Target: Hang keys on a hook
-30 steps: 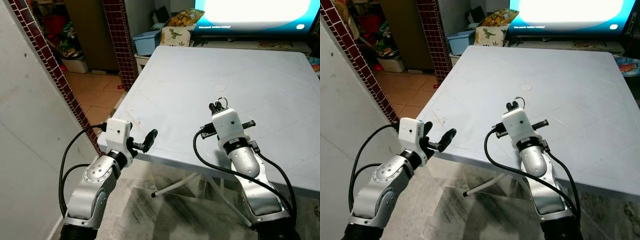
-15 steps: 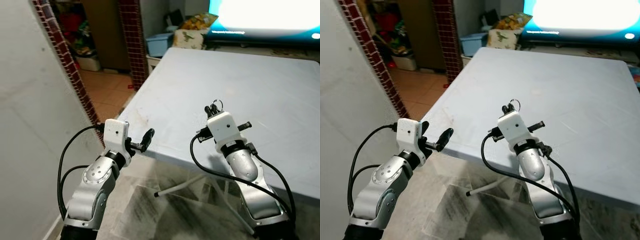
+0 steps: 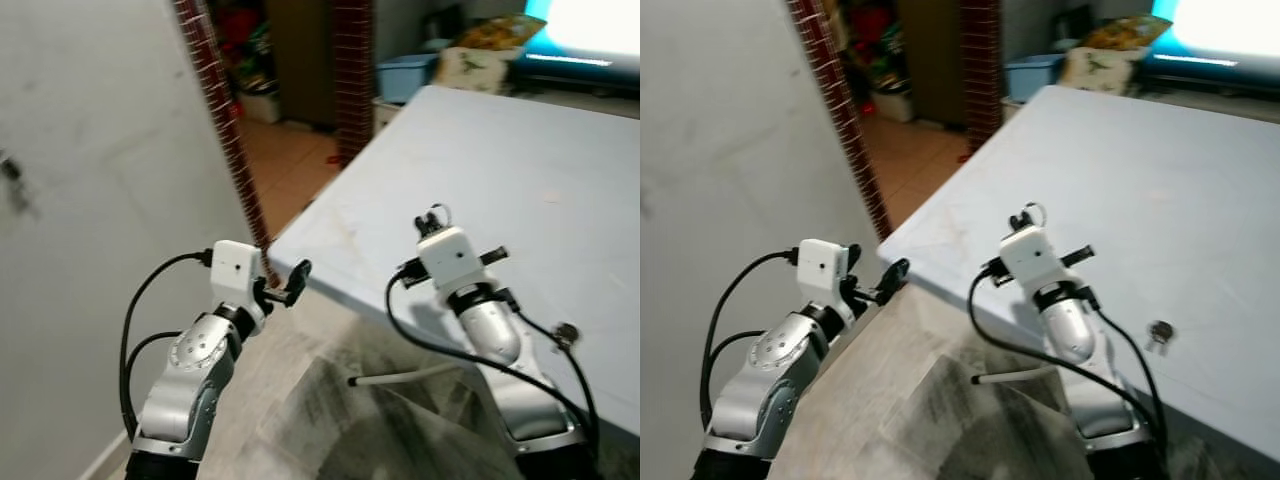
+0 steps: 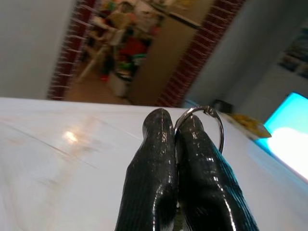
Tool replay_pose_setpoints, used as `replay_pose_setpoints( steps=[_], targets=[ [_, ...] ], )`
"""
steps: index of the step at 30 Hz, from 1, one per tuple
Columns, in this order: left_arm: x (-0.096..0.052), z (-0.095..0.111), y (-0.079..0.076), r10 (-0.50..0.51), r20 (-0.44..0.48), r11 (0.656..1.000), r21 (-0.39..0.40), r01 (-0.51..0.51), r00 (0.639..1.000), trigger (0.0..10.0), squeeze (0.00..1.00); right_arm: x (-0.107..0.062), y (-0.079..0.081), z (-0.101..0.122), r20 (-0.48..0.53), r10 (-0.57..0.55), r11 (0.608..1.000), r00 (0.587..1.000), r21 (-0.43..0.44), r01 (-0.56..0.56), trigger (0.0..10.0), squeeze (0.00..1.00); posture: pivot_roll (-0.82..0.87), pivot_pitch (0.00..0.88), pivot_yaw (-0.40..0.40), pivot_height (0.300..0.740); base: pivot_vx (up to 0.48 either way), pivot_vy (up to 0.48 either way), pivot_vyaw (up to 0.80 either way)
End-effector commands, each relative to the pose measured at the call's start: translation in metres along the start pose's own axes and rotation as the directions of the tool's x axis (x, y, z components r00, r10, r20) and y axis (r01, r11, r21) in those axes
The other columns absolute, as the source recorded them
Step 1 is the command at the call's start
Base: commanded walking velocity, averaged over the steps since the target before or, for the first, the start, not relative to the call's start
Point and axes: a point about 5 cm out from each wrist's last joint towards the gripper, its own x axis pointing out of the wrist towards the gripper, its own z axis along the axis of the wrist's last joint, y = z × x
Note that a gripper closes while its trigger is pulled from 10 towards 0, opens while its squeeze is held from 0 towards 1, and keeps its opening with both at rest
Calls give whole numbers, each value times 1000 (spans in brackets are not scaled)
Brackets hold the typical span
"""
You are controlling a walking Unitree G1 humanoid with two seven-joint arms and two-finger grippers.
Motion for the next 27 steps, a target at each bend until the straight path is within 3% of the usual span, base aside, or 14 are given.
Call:
replay_pose_setpoints(
  steps=[1, 12, 22, 27],
  targets=[
    [-3, 2, 9, 50, 10, 998, 32, -51, 999, 10000, 0, 2, 8, 7, 29, 33, 999, 999, 16, -33, 10000, 0, -34, 0, 87, 740, 0, 0, 800],
    [-16, 4, 34, 205, 40, 975, 83, -208, 978, 10000, 0, 3, 13, 5, 29, 58, 998, 998, 20, -59, 10000, 0, -11, 0, 76, 740, 0, 0, 800],
    [-22, 2, 40, 259, 47, 960, 98, -263, 965, 10000, 0, 4, 15, 6, 34, 72, 997, 997, 28, -73, 10000, 0, -3, 0, 69, 740, 0, 0, 800],
    [-24, 3, 44, 323, 72, 937, 117, -330, 944, 10000, 0, 4, 17, 6, 40, 82, 996, 996, 31, -83, 10000, 0, -4, 0, 66, 740, 0, 0, 800]
  ],
)
